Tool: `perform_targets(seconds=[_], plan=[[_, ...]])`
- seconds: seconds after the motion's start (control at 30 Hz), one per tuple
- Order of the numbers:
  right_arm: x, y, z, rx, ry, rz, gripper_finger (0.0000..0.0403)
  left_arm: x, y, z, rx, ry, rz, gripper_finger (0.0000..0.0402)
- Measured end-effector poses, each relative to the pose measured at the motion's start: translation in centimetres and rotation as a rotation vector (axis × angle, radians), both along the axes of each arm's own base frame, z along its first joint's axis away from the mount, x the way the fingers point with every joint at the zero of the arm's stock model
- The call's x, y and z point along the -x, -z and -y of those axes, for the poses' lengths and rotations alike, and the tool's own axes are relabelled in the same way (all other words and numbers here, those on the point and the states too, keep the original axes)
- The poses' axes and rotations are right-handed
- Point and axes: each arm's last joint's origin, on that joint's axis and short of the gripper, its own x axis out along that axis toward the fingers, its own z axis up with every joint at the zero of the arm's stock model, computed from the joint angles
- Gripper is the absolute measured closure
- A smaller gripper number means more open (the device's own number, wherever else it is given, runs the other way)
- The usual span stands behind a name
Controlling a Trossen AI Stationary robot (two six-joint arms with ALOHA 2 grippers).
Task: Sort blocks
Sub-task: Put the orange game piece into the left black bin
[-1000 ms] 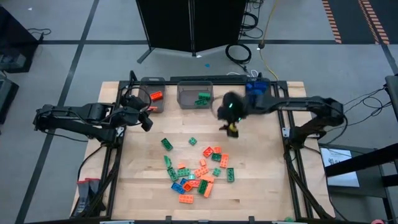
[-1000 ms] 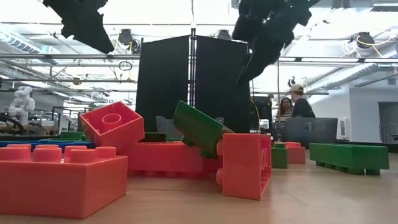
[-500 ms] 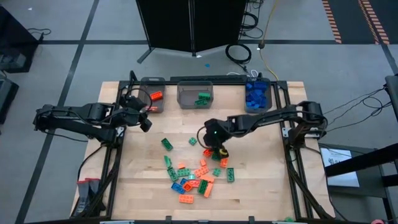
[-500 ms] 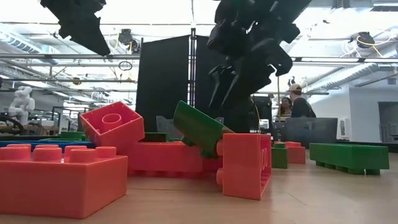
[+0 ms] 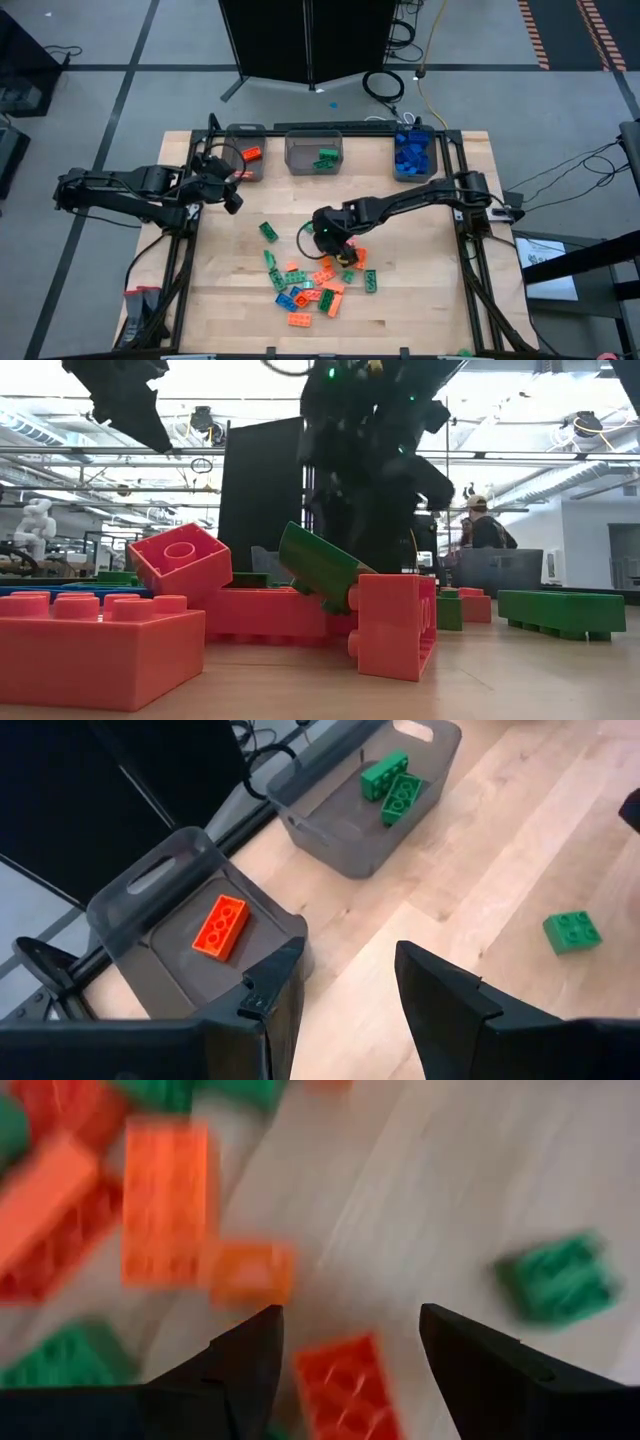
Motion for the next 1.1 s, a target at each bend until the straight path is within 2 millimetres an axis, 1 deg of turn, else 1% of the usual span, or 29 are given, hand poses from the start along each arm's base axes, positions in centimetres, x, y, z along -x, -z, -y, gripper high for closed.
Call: perform_targets(seconds=[0.2, 0.33, 0.4, 0.5, 0.63, 0.73, 0.83, 0.9, 1.03, 1.1], plan=[[0.9, 2.1, 0.1, 0.030, 0.002, -0.171, 0.0172, 0.1, 0.1, 0.0, 0.003, 0.003, -0.021, 0.0241], [0.9, 2.5, 0.2, 0.082, 0.030, -0.192, 0.0173, 0.1, 0.1, 0.0, 0.003, 0.003, -0.019, 0.0241], [0.9, 2.5, 0.3, 0.088, 0.032, -0.194, 0.0181, 0.1, 0.1, 0.0, 0.003, 0.003, -0.019, 0.0241], [1.0, 2.6, 0.2, 0.081, 0.054, -0.198, 0.0210, 0.1, 0.1, 0.0, 0.003, 0.003, -0.019, 0.0241], [1.0, 2.6, 0.2, 0.080, 0.074, -0.199, 0.0284, 0.1, 0.1, 0.0, 0.003, 0.003, -0.019, 0.0241], [0.8, 2.3, 0.3, 0.073, 0.096, -0.200, 0.0281, 0.1, 0.1, 0.0, 0.003, 0.003, -0.019, 0.0241], [-0.2, 1.3, 0.6, 0.089, 0.134, -0.170, 0.0281, 0.1, 0.1, 0.0, 0.003, 0.003, -0.018, 0.0241], [-1.1, -0.2, 1.3, 0.077, 0.173, -0.118, 0.0281, 0.1, 0.1, 0.0, -0.004, -0.002, -0.016, 0.0241], [-3.2, -4.1, 3.7, 0.029, 0.269, 0.017, 0.0281, 0.2, 0.0, -0.1, -0.019, -0.014, -0.007, 0.0241], [-4.2, -5.5, 5.5, -0.005, 0.342, 0.097, 0.0281, 0.3, -0.1, -0.1, -0.025, -0.019, 0.001, 0.0241]])
